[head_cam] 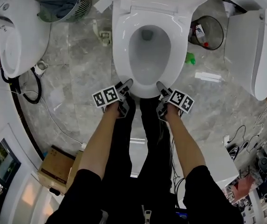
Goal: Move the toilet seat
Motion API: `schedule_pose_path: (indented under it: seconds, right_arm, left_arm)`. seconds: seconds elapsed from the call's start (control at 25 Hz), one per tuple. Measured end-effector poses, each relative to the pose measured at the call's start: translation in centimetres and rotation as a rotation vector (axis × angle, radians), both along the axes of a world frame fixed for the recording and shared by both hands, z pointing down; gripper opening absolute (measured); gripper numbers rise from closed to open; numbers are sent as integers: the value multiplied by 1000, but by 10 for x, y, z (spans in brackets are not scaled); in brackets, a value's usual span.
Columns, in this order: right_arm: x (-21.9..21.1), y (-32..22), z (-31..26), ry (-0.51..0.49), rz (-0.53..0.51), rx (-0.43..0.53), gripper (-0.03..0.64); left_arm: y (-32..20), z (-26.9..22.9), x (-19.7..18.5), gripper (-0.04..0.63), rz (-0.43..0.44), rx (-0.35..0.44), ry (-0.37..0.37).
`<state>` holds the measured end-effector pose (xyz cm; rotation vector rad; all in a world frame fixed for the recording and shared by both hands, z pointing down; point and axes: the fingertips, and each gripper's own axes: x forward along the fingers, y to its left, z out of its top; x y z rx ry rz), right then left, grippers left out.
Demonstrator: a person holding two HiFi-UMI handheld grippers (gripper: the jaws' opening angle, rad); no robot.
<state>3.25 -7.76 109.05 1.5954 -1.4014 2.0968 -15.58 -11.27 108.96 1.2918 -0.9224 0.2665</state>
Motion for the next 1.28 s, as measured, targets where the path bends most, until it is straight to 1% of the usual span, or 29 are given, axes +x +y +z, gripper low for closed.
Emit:
schedule_pose_path:
  seconds: [0.08,0.12,0.24,0.36,0.48,0.68,0.8,0.92,1.0,1.16,1.28]
  right_arm:
    - [0,1,-3,-35,34,-8,319]
    - [0,1,-5,-42,39,-9,302]
    - [5,4,-17,-46,41,-15,266]
    - [9,9,-35,-78,56,-27,219]
    - [12,4,-58,-130,63,-17,180]
    - [19,-10,-113,-203,82,9,161]
    - [22,-20,-155,-234,83,27,155]
    - [25,-37,-194,-265,78,70,158]
    - [29,-52,-217,-294,80,101,159]
    - [33,-82,-255,-337,112,153,167]
    - [42,-108,-282,-364,162,208,175]
  left_arm:
    - [2,-3,-4,272,-15,-1,-19]
    - [2,-5,-6,241,-28,-3,-21]
    - [1,-18,-8,231,-72,-6,-10]
    - [4,-36,-9,193,-85,-13,-21]
    - [-3,-58,-12,156,-148,-20,-4]
    - [-18,-112,-9,139,-289,-4,57]
    - [-29,-153,-10,132,-374,17,69]
    - [-47,-190,-8,128,-470,47,87]
    - [-63,-212,-7,131,-501,61,101]
    - [-94,-250,-3,146,-521,102,112]
    - [-118,-278,4,152,-546,146,165]
